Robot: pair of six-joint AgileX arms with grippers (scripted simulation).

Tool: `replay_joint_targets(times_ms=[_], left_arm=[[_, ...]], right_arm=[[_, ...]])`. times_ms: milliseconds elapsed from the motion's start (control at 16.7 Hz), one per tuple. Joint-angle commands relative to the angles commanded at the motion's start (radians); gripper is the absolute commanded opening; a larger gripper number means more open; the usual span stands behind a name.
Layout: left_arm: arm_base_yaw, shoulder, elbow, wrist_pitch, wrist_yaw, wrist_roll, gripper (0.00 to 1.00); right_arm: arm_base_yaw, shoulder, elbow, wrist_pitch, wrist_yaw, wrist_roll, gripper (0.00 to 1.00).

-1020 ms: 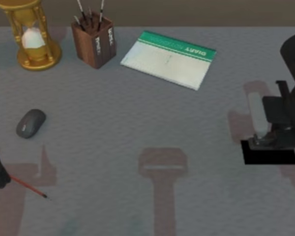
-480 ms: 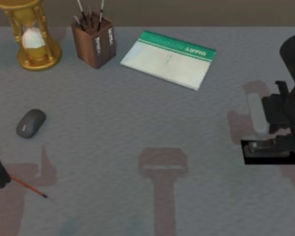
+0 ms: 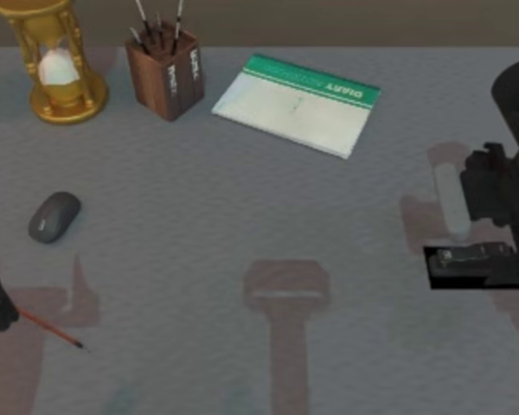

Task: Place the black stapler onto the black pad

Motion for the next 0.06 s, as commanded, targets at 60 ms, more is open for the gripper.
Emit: replay_joint_targets(times_ms=[60], left_arm=[[0.000, 0.000, 0.000, 0.000, 0.000, 0.000, 1.00]], right_arm=[[0.000, 0.000, 0.000, 0.000, 0.000, 0.000, 1.00]])
